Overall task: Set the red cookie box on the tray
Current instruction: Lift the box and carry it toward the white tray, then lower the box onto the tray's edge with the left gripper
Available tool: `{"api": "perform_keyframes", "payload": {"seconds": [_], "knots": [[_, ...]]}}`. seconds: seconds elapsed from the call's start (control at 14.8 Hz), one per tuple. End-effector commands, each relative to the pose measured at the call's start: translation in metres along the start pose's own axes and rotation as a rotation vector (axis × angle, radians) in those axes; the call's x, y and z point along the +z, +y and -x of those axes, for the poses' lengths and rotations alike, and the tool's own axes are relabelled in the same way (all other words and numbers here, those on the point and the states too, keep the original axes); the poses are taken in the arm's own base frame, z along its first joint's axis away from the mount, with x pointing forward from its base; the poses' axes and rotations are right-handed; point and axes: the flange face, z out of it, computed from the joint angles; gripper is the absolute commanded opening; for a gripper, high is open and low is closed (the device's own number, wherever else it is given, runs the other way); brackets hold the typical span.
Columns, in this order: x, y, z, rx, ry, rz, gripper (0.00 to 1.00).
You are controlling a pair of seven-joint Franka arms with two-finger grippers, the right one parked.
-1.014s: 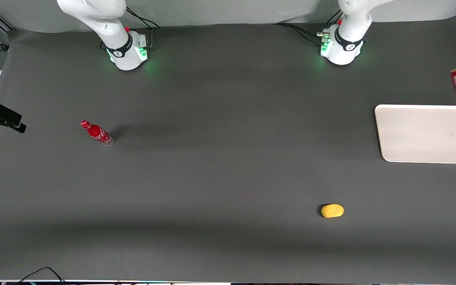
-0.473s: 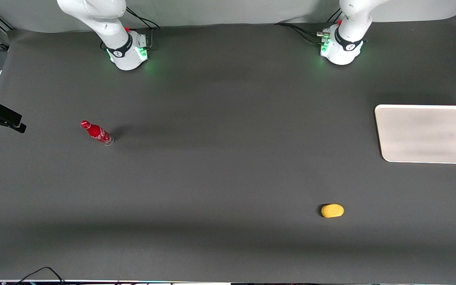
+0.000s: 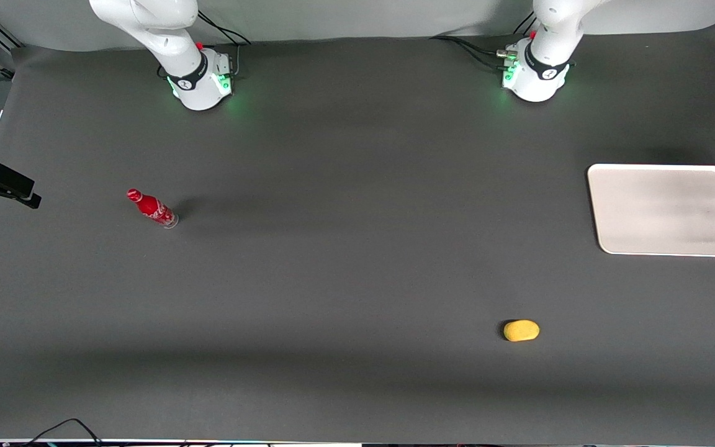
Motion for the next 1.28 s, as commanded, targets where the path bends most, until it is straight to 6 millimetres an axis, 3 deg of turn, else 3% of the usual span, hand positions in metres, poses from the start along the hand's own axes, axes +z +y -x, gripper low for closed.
{"api": "perform_keyframes", "payload": {"seconds": [0.0,0.74,1.22], "knots": [[0.037,-0.022,0.011,0.038,0.038,0.003,0.0],[0.14,-0.038,0.016,-0.047,0.042,0.021,0.0],[0.157,-0.038,0.017,-0.059,0.043,0.022,0.0]]}}
